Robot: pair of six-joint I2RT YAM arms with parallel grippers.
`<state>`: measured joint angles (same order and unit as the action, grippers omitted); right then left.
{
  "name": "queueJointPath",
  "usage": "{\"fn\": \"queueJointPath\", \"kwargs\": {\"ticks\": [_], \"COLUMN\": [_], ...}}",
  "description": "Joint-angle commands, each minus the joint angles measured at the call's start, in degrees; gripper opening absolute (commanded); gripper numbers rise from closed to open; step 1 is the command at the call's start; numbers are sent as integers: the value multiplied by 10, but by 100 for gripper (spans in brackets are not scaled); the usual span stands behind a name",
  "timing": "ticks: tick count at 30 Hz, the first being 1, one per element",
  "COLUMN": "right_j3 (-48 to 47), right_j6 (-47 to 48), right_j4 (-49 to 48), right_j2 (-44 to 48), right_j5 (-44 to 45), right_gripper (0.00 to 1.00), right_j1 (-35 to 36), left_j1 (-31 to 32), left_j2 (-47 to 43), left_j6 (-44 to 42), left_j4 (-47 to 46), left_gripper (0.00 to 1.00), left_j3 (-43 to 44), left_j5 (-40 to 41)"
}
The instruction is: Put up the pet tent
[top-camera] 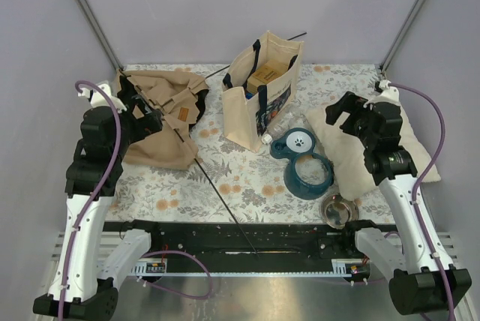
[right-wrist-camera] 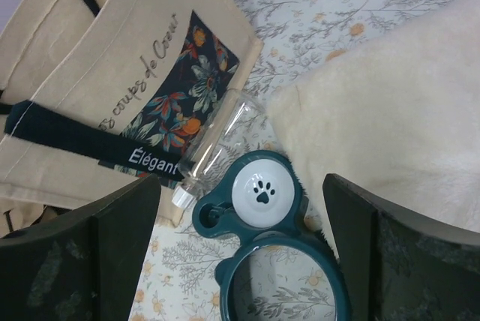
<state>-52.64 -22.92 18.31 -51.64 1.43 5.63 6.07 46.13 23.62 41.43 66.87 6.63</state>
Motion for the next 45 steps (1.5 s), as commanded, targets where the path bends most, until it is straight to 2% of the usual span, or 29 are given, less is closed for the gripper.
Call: {"fn": "queueJointPath", "kwargs": {"ticks": [1, 4, 9, 12, 17, 23, 27, 30, 34, 39, 45], "right_j3": [1, 31, 79, 83, 73, 50, 19, -31, -69, -141, -214], "right_j6": [36, 65, 108, 120, 137, 140, 140, 126, 88, 96, 90], "right_j4": [-5, -32, -74, -81, -116, -253, -353, -374, -419, -427, -420], "right_j2": [15, 37, 73, 56, -17, -156, -273, -346, -420, -487, -545], "right_j5": [-122, -193, -211, -223, -166, -68, -21, -2, 133, 229, 254], "right_gripper": [100, 99, 100, 99, 100, 94, 94, 94, 96, 99, 100], "right_j1": [8, 36, 139, 203, 323, 410, 420, 421, 420, 417, 386], "left_j1": [1, 1, 1, 1, 0, 1, 1, 1, 1, 0, 1], "left_j2": [-17, -22, -35, -41, -46, -52, -48, -51, -53, -48, -38], "left_j6": [1, 4, 13, 18, 20, 18, 15, 15, 14, 18, 20], "left_j4": [-47, -49, -47, -43, -31, -24, -10, -2, 6, 13, 15], "left_gripper": [99, 99, 99, 99, 99, 99, 99, 99, 99, 99, 99], "left_j3": [-17, -32, -50, -55, -56, -57, -52, -49, -45, -40, -36], "left_j5": [-31, -43, -58, -55, -41, -29, -16, -8, -5, 3, 12]}}
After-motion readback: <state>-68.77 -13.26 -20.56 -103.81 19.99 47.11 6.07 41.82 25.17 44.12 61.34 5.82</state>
